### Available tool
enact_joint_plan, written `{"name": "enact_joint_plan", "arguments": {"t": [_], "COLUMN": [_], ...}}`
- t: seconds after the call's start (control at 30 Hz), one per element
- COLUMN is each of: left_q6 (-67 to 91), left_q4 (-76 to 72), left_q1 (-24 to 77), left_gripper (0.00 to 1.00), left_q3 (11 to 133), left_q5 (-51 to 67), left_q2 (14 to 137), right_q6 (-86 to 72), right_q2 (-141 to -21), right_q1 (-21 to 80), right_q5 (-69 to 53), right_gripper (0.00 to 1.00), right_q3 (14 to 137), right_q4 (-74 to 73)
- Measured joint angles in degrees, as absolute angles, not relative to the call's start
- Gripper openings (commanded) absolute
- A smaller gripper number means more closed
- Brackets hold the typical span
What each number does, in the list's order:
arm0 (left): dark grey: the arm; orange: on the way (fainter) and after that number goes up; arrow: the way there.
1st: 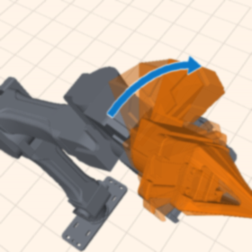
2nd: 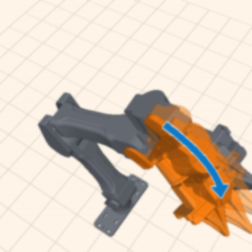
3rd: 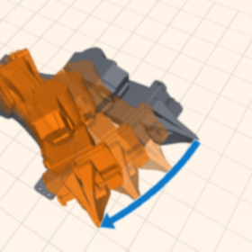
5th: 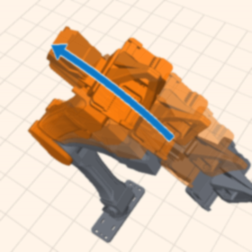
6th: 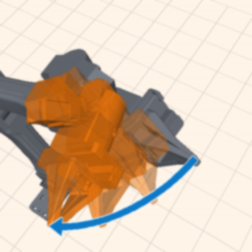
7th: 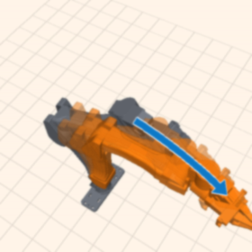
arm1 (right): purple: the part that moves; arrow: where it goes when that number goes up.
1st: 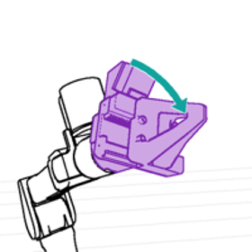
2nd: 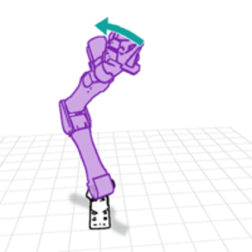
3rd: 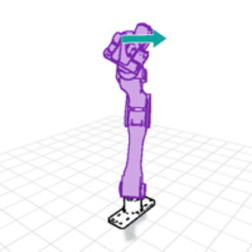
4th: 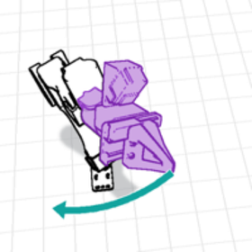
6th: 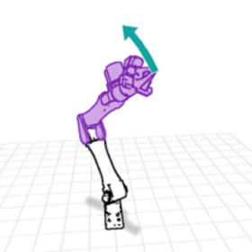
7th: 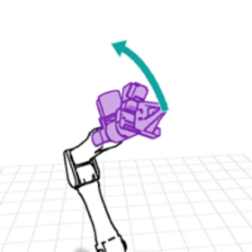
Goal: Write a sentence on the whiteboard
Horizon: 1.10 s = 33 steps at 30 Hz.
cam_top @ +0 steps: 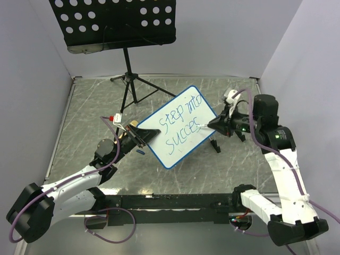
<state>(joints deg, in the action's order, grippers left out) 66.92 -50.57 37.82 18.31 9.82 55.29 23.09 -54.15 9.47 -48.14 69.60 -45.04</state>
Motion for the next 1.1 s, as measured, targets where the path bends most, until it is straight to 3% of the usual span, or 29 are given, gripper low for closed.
{"name": "enact_joint_plan", "arguments": {"t": [0.27, 1.1], "left_q6": [66.89, 66.92], "left_q4": [-50.74, -51.86], "left_q1": [37.63, 37.32], "left_gripper": [0.01, 0.01], "left_q3": [18.31, 18.31], "left_q5": [10.26, 11.79], "left_q2": [55.29, 56.16], "right_q6": [19.73, 18.81], "right_q2": [-54.54, -59.81], "right_q1": [4.21, 4.14], "right_q5": [-46.33, -46.19], "right_gripper": [0.0, 0.0], "right_q3": [71.31, 70.78], "right_q4": [-40.01, -37.41]}}
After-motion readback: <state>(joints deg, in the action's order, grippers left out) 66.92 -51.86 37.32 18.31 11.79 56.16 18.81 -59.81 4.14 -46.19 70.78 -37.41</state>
